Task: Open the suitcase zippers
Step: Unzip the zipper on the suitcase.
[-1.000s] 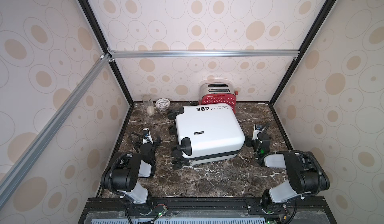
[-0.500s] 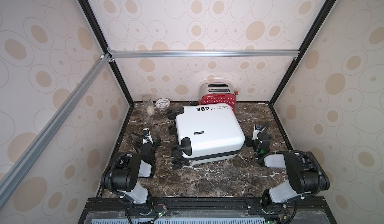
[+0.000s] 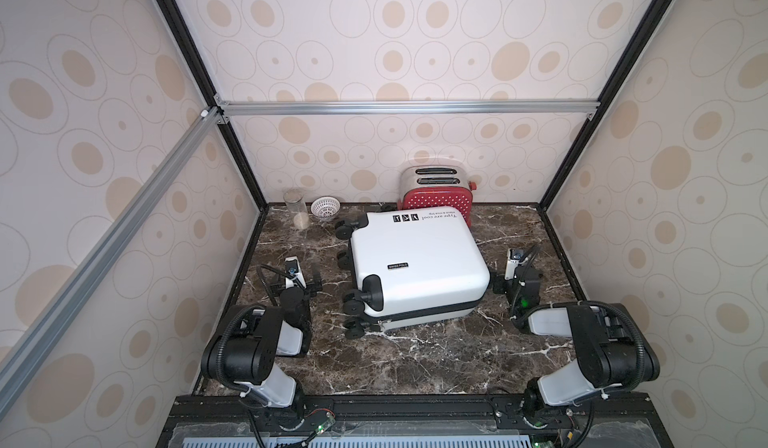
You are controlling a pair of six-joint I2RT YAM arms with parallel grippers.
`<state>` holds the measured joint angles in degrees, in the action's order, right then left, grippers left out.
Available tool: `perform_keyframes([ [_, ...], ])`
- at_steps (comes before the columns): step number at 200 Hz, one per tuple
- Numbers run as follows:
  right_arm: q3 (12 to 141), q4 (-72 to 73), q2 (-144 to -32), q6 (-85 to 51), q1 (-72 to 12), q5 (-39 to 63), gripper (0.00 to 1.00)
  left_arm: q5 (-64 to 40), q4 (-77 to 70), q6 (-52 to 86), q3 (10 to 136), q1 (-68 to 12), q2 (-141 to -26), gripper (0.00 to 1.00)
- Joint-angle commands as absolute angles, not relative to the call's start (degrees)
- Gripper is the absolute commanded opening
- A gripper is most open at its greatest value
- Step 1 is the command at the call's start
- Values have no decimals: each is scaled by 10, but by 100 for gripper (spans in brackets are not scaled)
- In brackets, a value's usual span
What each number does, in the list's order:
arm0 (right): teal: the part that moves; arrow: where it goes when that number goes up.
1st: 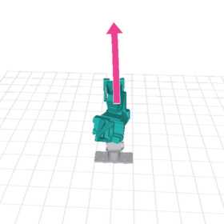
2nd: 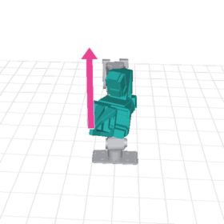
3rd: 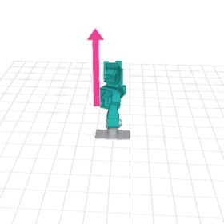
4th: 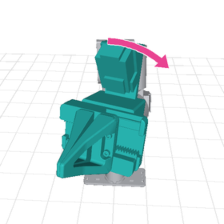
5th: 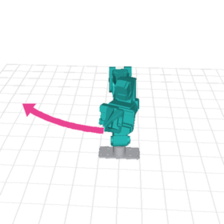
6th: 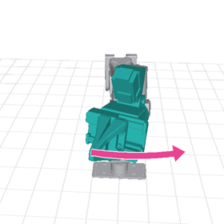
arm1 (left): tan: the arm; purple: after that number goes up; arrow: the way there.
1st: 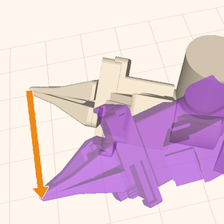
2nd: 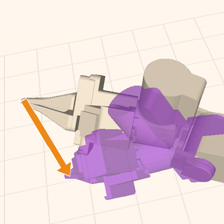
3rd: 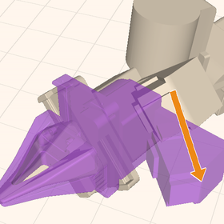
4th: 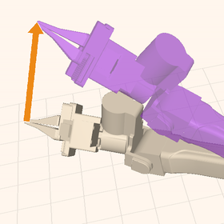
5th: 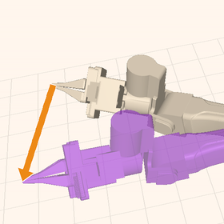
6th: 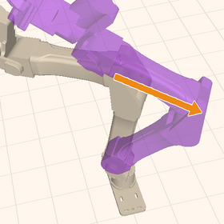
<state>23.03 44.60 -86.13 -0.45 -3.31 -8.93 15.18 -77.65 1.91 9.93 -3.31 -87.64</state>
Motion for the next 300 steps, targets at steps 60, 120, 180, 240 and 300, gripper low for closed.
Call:
perform_keyframes([
  [60, 418, -6, -534, -37, -110, 43, 100, -149, -282, 81, 283, -45, -451, 73],
  [120, 402, -35, -436, 57, -424, 58, 100, -431, 127, -212, 393, -47, -412, 77],
  [180, 303, 33, -482, 65, -591, 55, 97, -552, 103, -263, 308, -71, -350, 73],
  [240, 283, 160, -629, 60, -593, 11, 96, -435, 143, -352, 291, -110, -370, 72],
  [300, 254, 213, -626, 63, -592, -51, 95, -437, 134, -365, 308, -170, -466, 49],
])
